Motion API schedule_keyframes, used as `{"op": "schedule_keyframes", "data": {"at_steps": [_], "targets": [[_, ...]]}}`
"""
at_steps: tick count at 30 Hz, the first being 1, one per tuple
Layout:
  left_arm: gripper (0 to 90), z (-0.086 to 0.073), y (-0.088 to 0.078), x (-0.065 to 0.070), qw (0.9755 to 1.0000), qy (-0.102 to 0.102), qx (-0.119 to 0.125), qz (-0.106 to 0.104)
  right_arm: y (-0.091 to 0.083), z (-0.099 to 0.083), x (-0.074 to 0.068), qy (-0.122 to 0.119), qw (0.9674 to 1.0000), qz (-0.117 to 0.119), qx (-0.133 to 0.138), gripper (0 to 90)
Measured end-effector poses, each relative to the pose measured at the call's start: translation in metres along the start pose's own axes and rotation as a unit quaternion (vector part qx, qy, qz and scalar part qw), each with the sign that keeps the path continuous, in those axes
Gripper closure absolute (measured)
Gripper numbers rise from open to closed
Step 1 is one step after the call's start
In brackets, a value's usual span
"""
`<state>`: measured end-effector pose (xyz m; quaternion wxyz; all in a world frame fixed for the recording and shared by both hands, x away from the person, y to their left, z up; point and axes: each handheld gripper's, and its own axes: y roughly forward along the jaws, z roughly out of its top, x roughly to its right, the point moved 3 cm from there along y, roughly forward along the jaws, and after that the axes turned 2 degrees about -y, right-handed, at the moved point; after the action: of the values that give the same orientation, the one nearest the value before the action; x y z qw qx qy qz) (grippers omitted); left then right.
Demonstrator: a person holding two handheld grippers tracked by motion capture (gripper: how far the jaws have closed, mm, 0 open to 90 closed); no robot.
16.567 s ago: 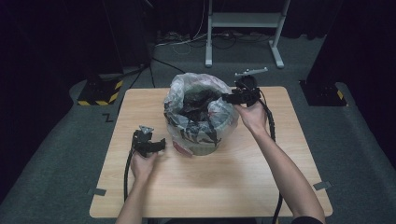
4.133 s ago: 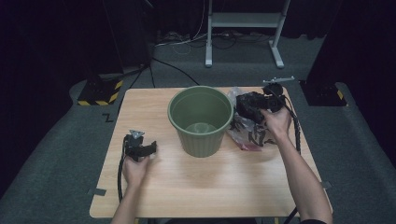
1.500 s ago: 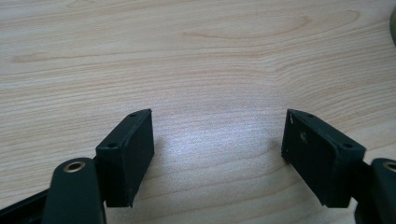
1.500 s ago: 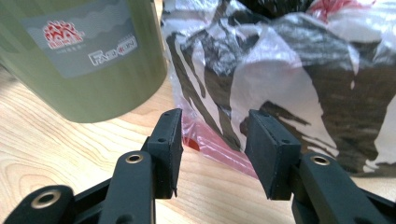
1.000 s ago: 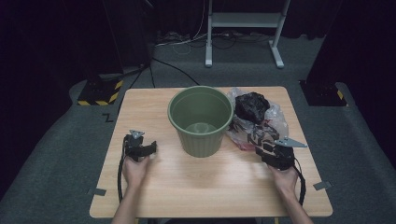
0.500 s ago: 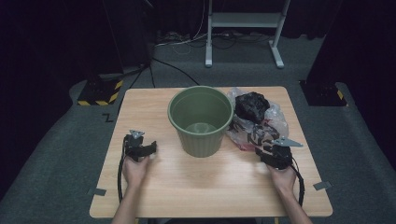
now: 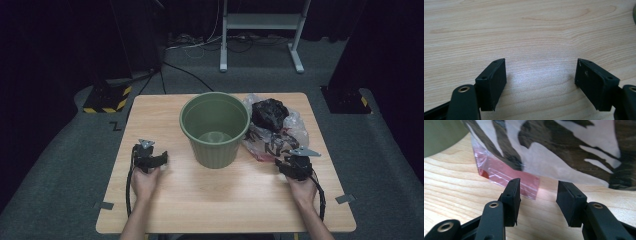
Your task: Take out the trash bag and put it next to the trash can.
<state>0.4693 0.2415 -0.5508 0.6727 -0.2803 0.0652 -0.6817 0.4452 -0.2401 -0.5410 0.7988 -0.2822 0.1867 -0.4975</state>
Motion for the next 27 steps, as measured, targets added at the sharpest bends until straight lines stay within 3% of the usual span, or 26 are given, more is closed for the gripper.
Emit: {"op": "schedule_keyframes", "data": {"at_steps": [5, 9, 15, 27], "targets": [[25.2, 0.0000, 0.0000, 0.0000, 1.0000, 0.000, 0.000, 0.000, 0.0016, 0.0003, 0.0023, -0.003, 0.9999, -0.009, -0.006, 52.4], [25.3, 0.0001, 0.0001, 0.0001, 1.0000, -0.001, 0.002, 0.001, 0.0030, 0.0009, 0.0005, -0.021, 0.9994, -0.024, -0.012, 47.5], [25.3, 0.0000, -0.0001, -0.0002, 1.0000, 0.000, 0.002, 0.002, 0.0034, 0.0009, 0.0009, -0.018, 0.9991, -0.035, -0.015, 40.9], [25.5, 0.0000, 0.0000, 0.0000, 1.0000, -0.002, 0.003, 0.002, 0.0038, 0.0009, 0.0022, -0.010, 0.9993, -0.032, -0.016, 39.3]]}}
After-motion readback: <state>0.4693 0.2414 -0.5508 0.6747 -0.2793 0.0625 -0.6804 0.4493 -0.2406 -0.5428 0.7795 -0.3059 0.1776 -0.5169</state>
